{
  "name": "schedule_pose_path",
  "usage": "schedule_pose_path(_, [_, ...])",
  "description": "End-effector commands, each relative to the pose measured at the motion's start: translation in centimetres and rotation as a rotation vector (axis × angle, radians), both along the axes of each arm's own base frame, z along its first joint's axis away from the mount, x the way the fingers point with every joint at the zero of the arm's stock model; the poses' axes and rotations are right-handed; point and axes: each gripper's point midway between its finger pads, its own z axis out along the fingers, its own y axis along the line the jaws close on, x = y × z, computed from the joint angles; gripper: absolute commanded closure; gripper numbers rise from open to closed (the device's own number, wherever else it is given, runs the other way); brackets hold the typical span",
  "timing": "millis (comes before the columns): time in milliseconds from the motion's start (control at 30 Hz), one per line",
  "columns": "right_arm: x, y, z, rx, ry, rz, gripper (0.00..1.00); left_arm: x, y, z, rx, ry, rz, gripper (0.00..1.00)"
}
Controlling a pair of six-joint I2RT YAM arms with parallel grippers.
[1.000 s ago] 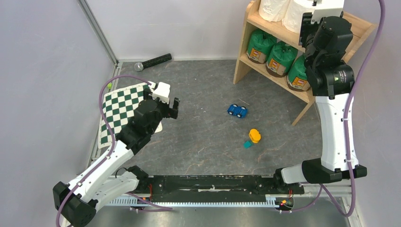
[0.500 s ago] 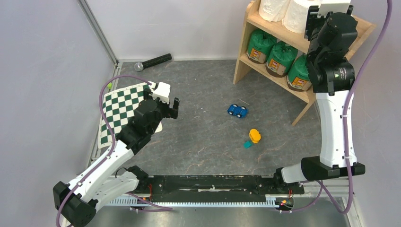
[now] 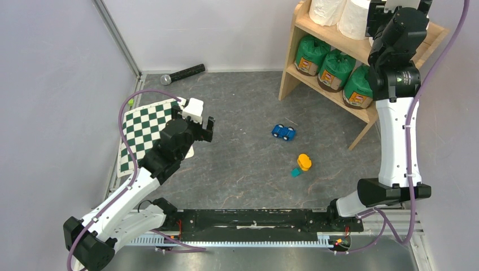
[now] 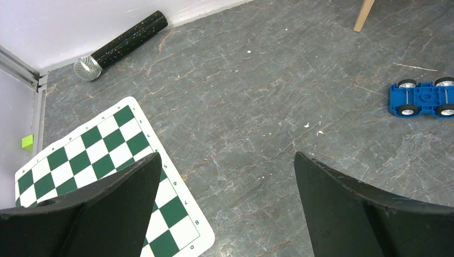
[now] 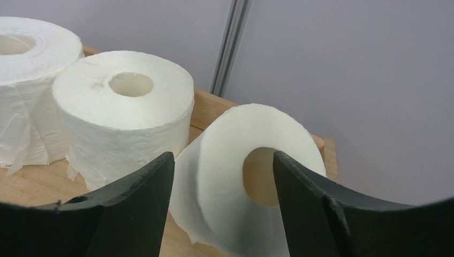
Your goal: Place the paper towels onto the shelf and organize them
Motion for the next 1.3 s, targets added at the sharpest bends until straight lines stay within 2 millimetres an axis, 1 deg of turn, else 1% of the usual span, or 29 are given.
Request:
schedule_pose_path(0, [-0.3, 0.4, 3.1, -0.022, -0.095, 0.04, 0.26, 0.1, -0.3, 1.0, -0.042, -0.034, 0.002, 0.01])
schedule_pose_path(33, [-0.4, 0.5, 3.6, -0.024, -0.113, 0.047, 0.23, 0.1, -0.3, 1.1, -0.043, -0.035, 0.001, 0.01])
schedule_pose_path(167, [-1.2, 1.1, 5.2, -0.035, -0.17, 0.082, 0.21, 0.0, -0.3, 1.2, -0.046, -0.037, 0.001, 0.01])
schedule_pose_path(233, [-1.8, 1.3, 5.7, -0.049, -0.187, 0.097, 0.21, 0.0, -0.3, 1.2, -0.049, -0.038, 0.0, 0.01])
schedule_pose_path(267, [-2.1, 1.4, 6.0, -0.056, -0.2, 0.106, 0.15, 0.0, -0.3, 1.3, -0.049, -0.038, -0.001, 0.01])
schedule_pose_path(300, [-2.2, 1.7, 6.0, -0.069, -0.201, 0.12, 0.14, 0.0, -0.3, 1.2, -0.05, -0.038, -0.002, 0.01])
schedule_pose_path(333, [-2.4, 2.0, 6.2, -0.079, -0.212, 0.142, 0.1, 0.0, -0.3, 1.3, -0.052, -0.039, -0.003, 0.01])
schedule_pose_path(400, [-2.8, 2.5, 6.3, -0.088, -0.22, 0.169, 0.09, 0.0, -0.4, 1.3, -0.056, -0.038, -0.006, 0.01])
schedule_pose_path(467, [-2.9, 2.5, 6.0, -0.083, -0.214, 0.17, 0.09, -0.1, -0.5, 1.3, -0.058, -0.037, -0.01, 0.01])
schedule_pose_path(600, [-3.2, 2.3, 4.4, -0.056, -0.186, 0.165, 0.1, -0.1, -0.5, 1.5, -0.062, -0.04, -0.01, 0.01])
schedule_pose_path(667, [-3.7, 2.3, 3.7, -0.033, -0.177, 0.168, 0.1, -0.1, -0.5, 1.5, -0.062, -0.04, -0.01, 0.01])
schedule_pose_path(767, [-5.2, 2.7, 2.9, -0.003, -0.182, 0.19, 0.11, -0.2, -0.5, 1.6, -0.069, -0.041, -0.011, 0.01])
schedule_pose_path(833, [-6.3, 3.1, 2.0, 0.004, -0.184, 0.219, 0.1, -0.2, -0.6, 1.7, -0.075, -0.042, -0.012, 0.01])
schedule_pose_path(867, [-7.2, 3.3, 1.9, 0.003, -0.198, 0.234, 0.1, -0.2, -0.6, 1.8, -0.078, -0.044, -0.012, 0.01])
schedule_pose_path(900, [-7.8, 3.6, 1.3, 0.001, -0.203, 0.25, 0.08, -0.1, -0.7, 2.1, -0.082, -0.049, -0.015, 0.01])
schedule_pose_path(1000, [-10.5, 4.5, 0.5, -0.015, -0.264, 0.306, 0.02, 0.1, -0.7, 3.6, -0.092, -0.076, -0.012, 0.01])
schedule_pose_path(1067, [-12.4, 4.9, -0.3, -0.029, -0.307, 0.335, 0.02, 0.4, -0.8, 5.2, -0.103, -0.112, -0.014, 0.01])
schedule_pose_path(1100, [-13.3, 5.0, -1.2, -0.037, -0.316, 0.344, 0.02, 0.6, -0.9, 5.9, -0.103, -0.131, -0.015, 0.01])
schedule_pose_path(1133, [-13.7, 5.0, -2.3, -0.041, -0.309, 0.344, 0.02, 0.8, -1.0, 6.5, -0.105, -0.151, -0.015, 0.01])
schedule_pose_path(1167, [-14.6, 4.9, -2.9, -0.042, -0.324, 0.34, 0.02, 1.0, -1.0, 7.3, -0.106, -0.171, -0.014, 0.01])
schedule_pose_path(1233, [-15.5, 4.9, -5.4, -0.044, -0.306, 0.344, 0.02, 1.4, -1.0, 8.3, -0.093, -0.193, -0.011, 0.01])
schedule_pose_path(1267, [-16.3, 4.9, -6.2, -0.042, -0.308, 0.344, 0.02, 1.6, -1.1, 8.7, -0.086, -0.201, -0.011, 0.01])
